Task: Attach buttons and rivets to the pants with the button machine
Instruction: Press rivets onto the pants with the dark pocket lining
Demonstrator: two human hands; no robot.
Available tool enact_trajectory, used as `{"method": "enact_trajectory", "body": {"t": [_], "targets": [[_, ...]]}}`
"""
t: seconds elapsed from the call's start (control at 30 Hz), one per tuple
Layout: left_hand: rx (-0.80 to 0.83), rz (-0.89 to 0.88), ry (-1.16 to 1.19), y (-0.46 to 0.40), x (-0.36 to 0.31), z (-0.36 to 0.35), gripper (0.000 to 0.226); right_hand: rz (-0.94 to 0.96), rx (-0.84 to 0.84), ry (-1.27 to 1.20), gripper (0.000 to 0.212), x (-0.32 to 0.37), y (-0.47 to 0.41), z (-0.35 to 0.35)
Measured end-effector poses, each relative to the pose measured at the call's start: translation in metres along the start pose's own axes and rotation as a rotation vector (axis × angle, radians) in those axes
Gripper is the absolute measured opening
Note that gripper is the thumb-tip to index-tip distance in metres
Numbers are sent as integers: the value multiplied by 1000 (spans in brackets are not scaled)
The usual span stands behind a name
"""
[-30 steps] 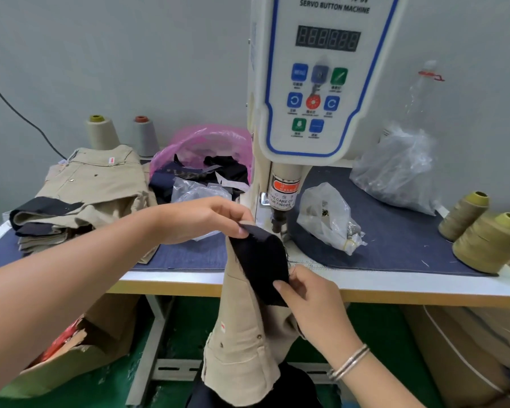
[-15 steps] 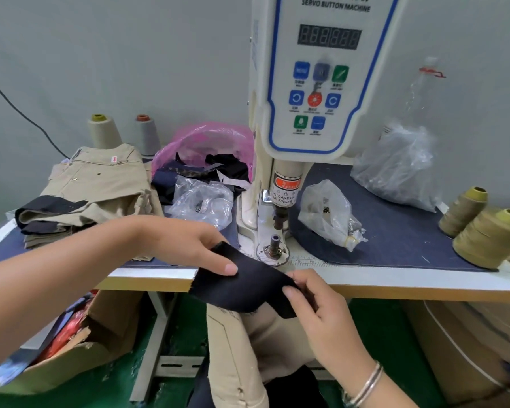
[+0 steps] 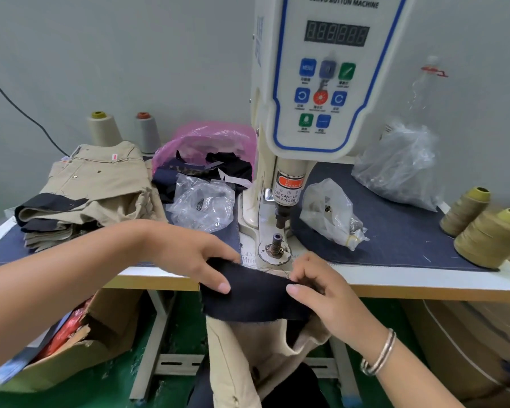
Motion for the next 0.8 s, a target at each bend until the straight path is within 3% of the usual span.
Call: {"method": "enact_trajectory", "body": {"t": [0.17, 0.33, 0.47, 0.57, 0.7, 0.8], "targets": [[-22, 12, -15, 1, 1, 5, 21, -56, -168, -27, 30, -9, 22, -13], [2, 2, 24, -2, -1, -1, 23, -274, 30, 17, 23, -44, 27, -60], [15, 18, 28, -1, -2, -2, 24, -245, -62, 150, 28, -46, 17, -56], [12, 14, 29, 2, 0, -3, 26, -242, -40, 217, 27, -43, 9, -52], [-25, 77, 45, 5, 9, 3, 23, -225, 13, 69, 20, -35, 3, -35], [-77, 174, -43, 9, 19, 12, 6, -186, 7, -40, 13, -26, 2, -18]]}}
Point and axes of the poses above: each hand's wrist, its own y-axis away from the middle knuckle, its own z-axis out of the back of the hand, x = y × z, the point moved 8 cm from there along -y, towards the middle knuckle, and after that the axes turned 11 degrees about x, right-handed, at the moved point
